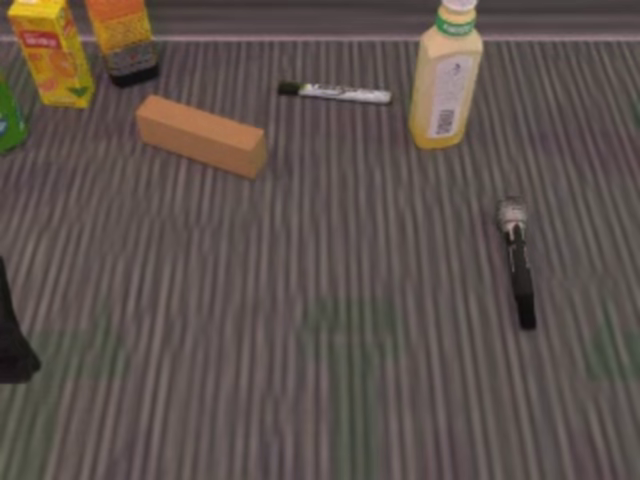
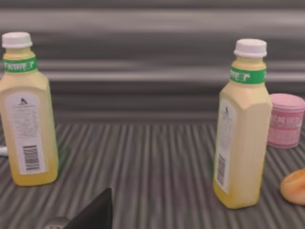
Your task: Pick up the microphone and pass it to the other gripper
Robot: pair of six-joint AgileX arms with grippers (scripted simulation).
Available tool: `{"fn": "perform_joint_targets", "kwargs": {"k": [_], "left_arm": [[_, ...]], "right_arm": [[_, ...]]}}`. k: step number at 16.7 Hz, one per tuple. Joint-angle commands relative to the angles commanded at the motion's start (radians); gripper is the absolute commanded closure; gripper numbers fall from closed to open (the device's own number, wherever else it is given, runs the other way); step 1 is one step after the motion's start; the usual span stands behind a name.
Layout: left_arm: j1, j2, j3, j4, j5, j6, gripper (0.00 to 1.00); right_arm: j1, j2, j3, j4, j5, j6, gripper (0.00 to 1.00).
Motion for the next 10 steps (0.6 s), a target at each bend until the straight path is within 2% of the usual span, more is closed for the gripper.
{"fn": "perform_joint_targets", "kwargs": {"k": [5, 10], "left_arm": [[0.0, 0.0, 0.0, 0.0, 0.0, 0.0, 0.0], [0.0, 0.0, 0.0, 0.0, 0.0, 0.0, 0.0]], "right_arm": [[0.014, 0.062, 0.052, -0.047, -0.001, 0.011, 0.0], [0.073, 0.376, 0.296, -0.234, -0.001, 0.073, 0.0]]}}
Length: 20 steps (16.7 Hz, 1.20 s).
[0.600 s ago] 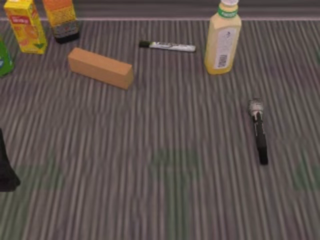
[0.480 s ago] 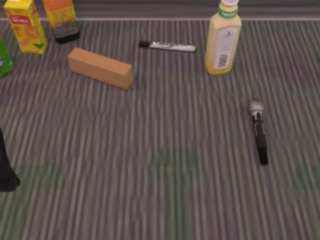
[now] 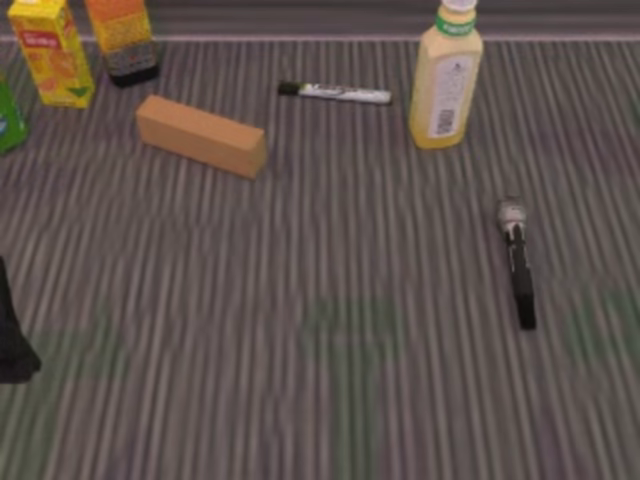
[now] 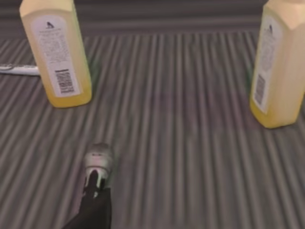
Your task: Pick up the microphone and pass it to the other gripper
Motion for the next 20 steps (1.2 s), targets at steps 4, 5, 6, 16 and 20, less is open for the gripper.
{"fn": "perform_joint_targets", "kwargs": {"k": [4, 5, 6, 16, 20], "left_arm": [[0.0, 0.0, 0.0, 0.0, 0.0, 0.0, 0.0], [0.0, 0.0, 0.0, 0.0, 0.0, 0.0, 0.0], [0.0, 0.0, 0.0, 0.0, 0.0, 0.0, 0.0], [0.0, 0.0, 0.0, 0.0, 0.0, 0.0, 0.0], [0.0, 0.0, 0.0, 0.0, 0.0, 0.0, 0.0]], "right_arm": [[0.064, 0.388, 0.285, -0.185, -0.003, 0.077, 0.0], [0.081, 0.493, 0.362, -0.232, -0.005, 0.098, 0.0], [0.098, 0.599, 0.438, -0.278, -0.007, 0.118, 0.0], [0.24, 1.444, 1.059, -0.679, -0.014, 0.269, 0.0], [0.261, 1.564, 1.148, -0.751, -0.009, 0.293, 0.0]]}}
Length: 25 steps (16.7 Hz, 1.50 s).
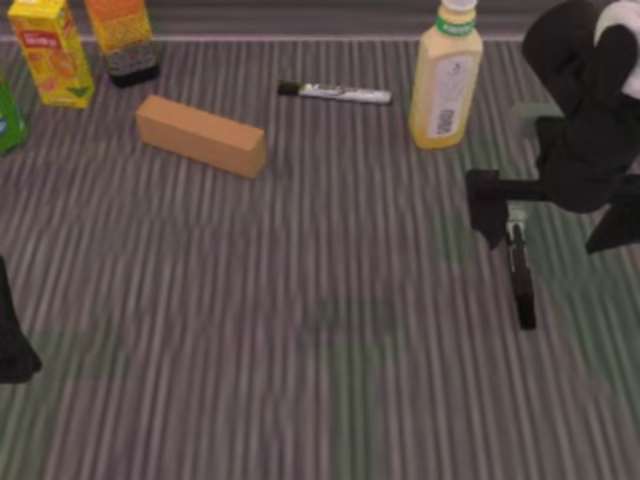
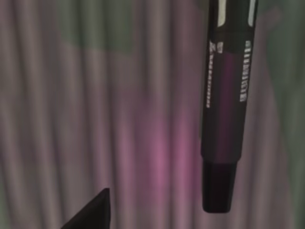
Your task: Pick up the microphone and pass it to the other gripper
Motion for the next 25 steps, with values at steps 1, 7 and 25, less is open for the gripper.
{"fn": "perform_joint_targets", "kwargs": {"k": [1, 7, 25], "left_arm": [[0.0, 0.0, 0.0, 0.0, 0.0, 0.0, 0.0], [0.0, 0.0, 0.0, 0.0, 0.0, 0.0, 0.0], [0.0, 0.0, 0.0, 0.0, 0.0, 0.0, 0.0]], "right_arm": [[0.001, 0.006, 0.004, -0.004, 0.0, 0.001, 0.0], [-0.003, 0.013, -0.007, 0.015, 0.0, 0.0, 0.0], [0.005, 0.192, -0.148, 0.334, 0.002, 0.008, 0.38]]}}
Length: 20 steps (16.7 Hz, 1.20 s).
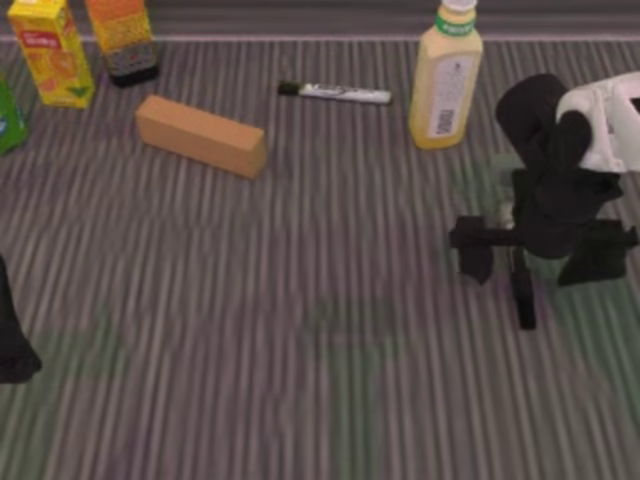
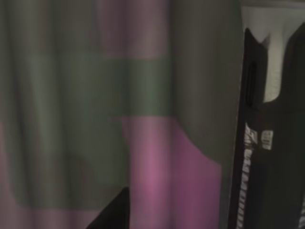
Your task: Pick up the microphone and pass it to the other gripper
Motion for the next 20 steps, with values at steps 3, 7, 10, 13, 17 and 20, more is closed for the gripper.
{"fn": "perform_joint_targets", "kwargs": {"k": [3, 7, 10, 13, 17, 20], "left_arm": [[0.0, 0.0, 0.0, 0.0, 0.0, 0.0, 0.0], [0.0, 0.0, 0.0, 0.0, 0.0, 0.0, 0.0], [0.0, 0.0, 0.0, 0.0, 0.0, 0.0, 0.0], [0.0, 0.0, 0.0, 0.0, 0.0, 0.0, 0.0], [0.0, 0.0, 0.0, 0.0, 0.0, 0.0, 0.0], [0.0, 0.0, 0.0, 0.0, 0.0, 0.0, 0.0]], "right_arm": [[0.0, 0.0, 0.0, 0.0, 0.0, 0.0, 0.6], [0.0, 0.0, 0.0, 0.0, 0.0, 0.0, 0.9], [0.0, 0.0, 0.0, 0.0, 0.0, 0.0, 1.0], [0.0, 0.0, 0.0, 0.0, 0.0, 0.0, 1.0], [-0.006, -0.062, 0.013, -0.04, 0.053, -0.027, 1.0], [-0.004, -0.066, 0.008, -0.009, 0.04, -0.036, 1.0]]}}
